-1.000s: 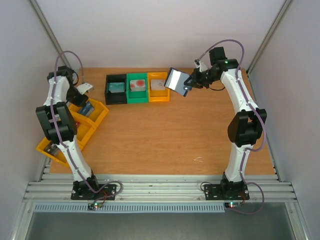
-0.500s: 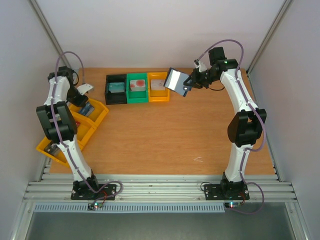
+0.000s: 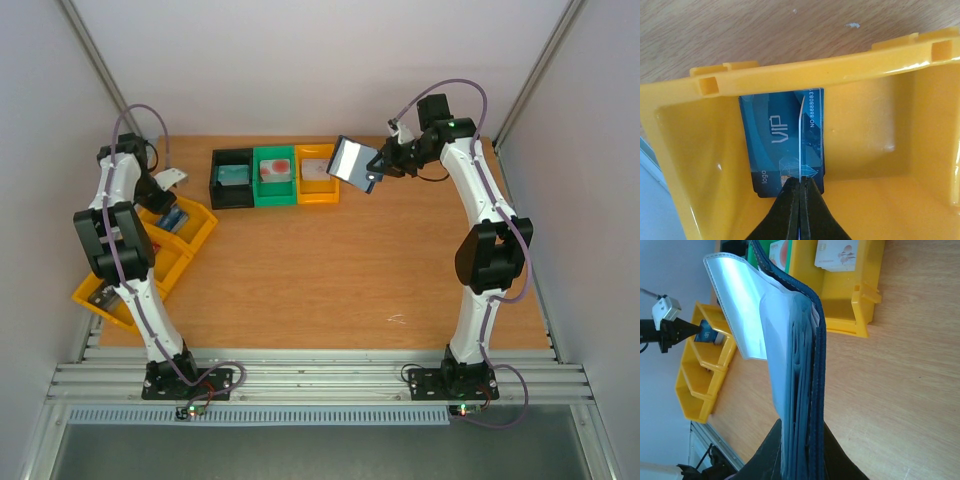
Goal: Take the credit cards out of the card holder
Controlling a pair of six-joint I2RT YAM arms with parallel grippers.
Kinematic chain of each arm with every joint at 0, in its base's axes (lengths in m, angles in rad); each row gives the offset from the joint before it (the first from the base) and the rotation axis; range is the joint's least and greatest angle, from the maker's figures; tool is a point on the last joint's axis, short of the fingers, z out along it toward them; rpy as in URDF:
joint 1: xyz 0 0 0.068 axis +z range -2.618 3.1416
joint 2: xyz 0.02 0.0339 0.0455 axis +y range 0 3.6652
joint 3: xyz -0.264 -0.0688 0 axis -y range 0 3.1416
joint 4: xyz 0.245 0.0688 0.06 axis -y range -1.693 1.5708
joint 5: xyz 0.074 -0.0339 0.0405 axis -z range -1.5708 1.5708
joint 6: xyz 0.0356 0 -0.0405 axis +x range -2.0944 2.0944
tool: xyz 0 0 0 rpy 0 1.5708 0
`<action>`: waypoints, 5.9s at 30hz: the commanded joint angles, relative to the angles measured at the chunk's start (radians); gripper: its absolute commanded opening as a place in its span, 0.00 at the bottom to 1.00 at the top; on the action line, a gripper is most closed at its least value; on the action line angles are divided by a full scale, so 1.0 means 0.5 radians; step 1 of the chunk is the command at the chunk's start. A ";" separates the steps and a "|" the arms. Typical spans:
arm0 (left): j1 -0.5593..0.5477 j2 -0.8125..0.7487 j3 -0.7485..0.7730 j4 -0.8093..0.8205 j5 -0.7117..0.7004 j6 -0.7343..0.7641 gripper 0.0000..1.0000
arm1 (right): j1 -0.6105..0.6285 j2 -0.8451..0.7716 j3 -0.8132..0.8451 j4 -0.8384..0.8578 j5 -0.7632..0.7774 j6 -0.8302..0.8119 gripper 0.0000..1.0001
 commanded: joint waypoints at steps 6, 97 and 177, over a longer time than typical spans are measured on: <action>0.009 0.115 -0.010 0.104 -0.098 -0.002 0.00 | 0.018 -0.051 0.079 -0.027 -0.066 -0.046 0.01; -0.562 -1.206 -0.740 1.146 1.845 -0.754 0.84 | 0.289 -0.211 0.311 -0.361 -0.175 -0.487 0.01; -1.353 -2.663 -2.317 2.441 1.734 -2.019 0.89 | 1.363 -1.373 -1.260 0.948 0.472 0.024 0.01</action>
